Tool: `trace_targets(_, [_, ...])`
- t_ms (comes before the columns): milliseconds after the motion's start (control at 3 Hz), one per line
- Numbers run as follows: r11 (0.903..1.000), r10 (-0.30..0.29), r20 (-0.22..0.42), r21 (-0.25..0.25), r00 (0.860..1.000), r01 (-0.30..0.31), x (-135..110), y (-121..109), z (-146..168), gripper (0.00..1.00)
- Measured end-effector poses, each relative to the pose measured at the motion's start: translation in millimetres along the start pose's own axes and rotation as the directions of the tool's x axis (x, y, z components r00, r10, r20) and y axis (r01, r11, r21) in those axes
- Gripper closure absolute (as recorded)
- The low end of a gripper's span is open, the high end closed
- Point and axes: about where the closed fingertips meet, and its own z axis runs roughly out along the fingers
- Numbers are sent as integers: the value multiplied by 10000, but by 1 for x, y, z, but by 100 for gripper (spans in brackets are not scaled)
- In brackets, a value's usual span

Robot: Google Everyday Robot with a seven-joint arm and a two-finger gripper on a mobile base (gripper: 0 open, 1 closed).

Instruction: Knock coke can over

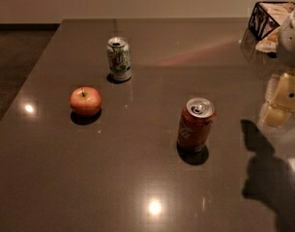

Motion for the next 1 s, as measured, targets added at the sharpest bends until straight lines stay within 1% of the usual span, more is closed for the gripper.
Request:
trace_targets(333, [10000, 0, 1, 2, 10000, 0, 0, 0, 0, 0])
trace_targets(667, [9998, -75, 653, -203, 9978, 89, -9, 9, 3, 0])
trace_targets(1000, [9979, 8, 1868, -643, 9824, 114, -25, 28, 16, 0])
